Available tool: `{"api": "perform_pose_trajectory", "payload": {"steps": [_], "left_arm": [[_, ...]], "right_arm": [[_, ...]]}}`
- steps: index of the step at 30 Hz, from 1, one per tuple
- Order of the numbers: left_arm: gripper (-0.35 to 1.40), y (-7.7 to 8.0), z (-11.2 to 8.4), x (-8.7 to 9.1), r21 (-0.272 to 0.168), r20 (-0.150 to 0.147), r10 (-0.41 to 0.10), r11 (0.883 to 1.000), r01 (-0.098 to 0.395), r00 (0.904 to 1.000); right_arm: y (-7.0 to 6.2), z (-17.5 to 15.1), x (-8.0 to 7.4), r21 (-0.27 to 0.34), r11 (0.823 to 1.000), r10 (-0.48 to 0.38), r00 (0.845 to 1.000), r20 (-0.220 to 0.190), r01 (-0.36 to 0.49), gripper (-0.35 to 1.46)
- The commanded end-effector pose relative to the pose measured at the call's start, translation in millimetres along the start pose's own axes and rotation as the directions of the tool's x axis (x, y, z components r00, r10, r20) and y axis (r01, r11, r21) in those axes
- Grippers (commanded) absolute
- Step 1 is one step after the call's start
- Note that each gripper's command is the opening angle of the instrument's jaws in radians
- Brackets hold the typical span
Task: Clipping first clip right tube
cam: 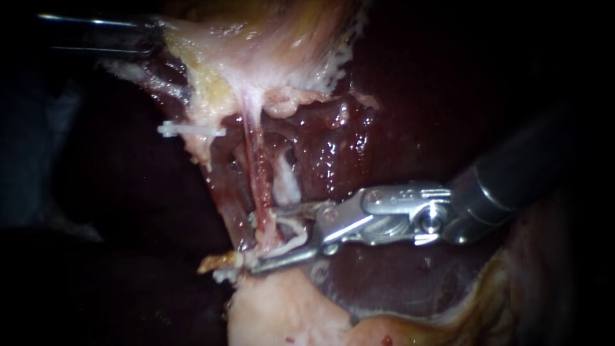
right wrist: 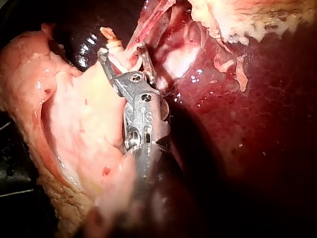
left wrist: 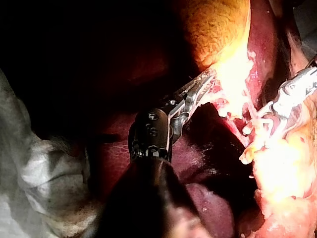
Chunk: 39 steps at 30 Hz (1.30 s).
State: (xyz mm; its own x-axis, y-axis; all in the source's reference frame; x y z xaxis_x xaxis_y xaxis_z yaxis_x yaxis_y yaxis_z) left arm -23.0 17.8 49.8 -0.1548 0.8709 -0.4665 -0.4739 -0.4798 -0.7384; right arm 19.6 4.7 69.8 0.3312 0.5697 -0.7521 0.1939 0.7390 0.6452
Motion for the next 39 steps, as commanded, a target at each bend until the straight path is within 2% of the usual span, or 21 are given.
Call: {"api": "perform_pose_trajectory", "payload": {"steps": [1,10,14,20,28,34,39], "left_arm": [[-0.35,0.0,0.0,0.0,0.0,0.0,0.0,1.0,0.0,1.0],[-0.35,0.0,0.1,0.0,0.0,0.0,0.0,1.0,0.0,1.0],[-0.35,0.0,0.1,0.0,0.0,0.0,0.0,1.0,0.0,1.0],[-0.35,0.0,0.1,0.0,0.0,0.0,0.0,1.0,0.0,1.0],[-0.35,0.1,0.0,0.0,0.0,0.0,0.0,1.0,0.0,1.0],[-0.35,0.1,0.0,0.0,0.001,0.0,0.0,1.0,0.0,1.0],[-0.35,0.1,0.0,0.0,0.001,0.0,0.0,1.0,0.0,1.0]], "right_arm": [[0.0,0.1,0.0,0.0,1.0,0.0,1.0,-0.005,0.0,0.49],[0.1,0.3,0.3,0.009,1.0,0.011,0.998,-0.054,-0.01,0.49],[-0.2,0.2,0.6,0.017,1.0,0.011,0.997,-0.081,-0.01,0.49],[-2.0,0.6,1.2,0.032,0.999,0.009,0.996,-0.087,-0.007,0.49],[-4.5,0.9,2.0,0.11,0.994,0.003,0.995,-0.096,0.008,0.48],[-5.4,0.6,2.5,0.146,0.989,0.028,0.995,-0.095,-0.014,0.44],[-5.2,0.4,2.6,0.147,0.989,0.029,0.995,-0.095,-0.015,0.35]]}}
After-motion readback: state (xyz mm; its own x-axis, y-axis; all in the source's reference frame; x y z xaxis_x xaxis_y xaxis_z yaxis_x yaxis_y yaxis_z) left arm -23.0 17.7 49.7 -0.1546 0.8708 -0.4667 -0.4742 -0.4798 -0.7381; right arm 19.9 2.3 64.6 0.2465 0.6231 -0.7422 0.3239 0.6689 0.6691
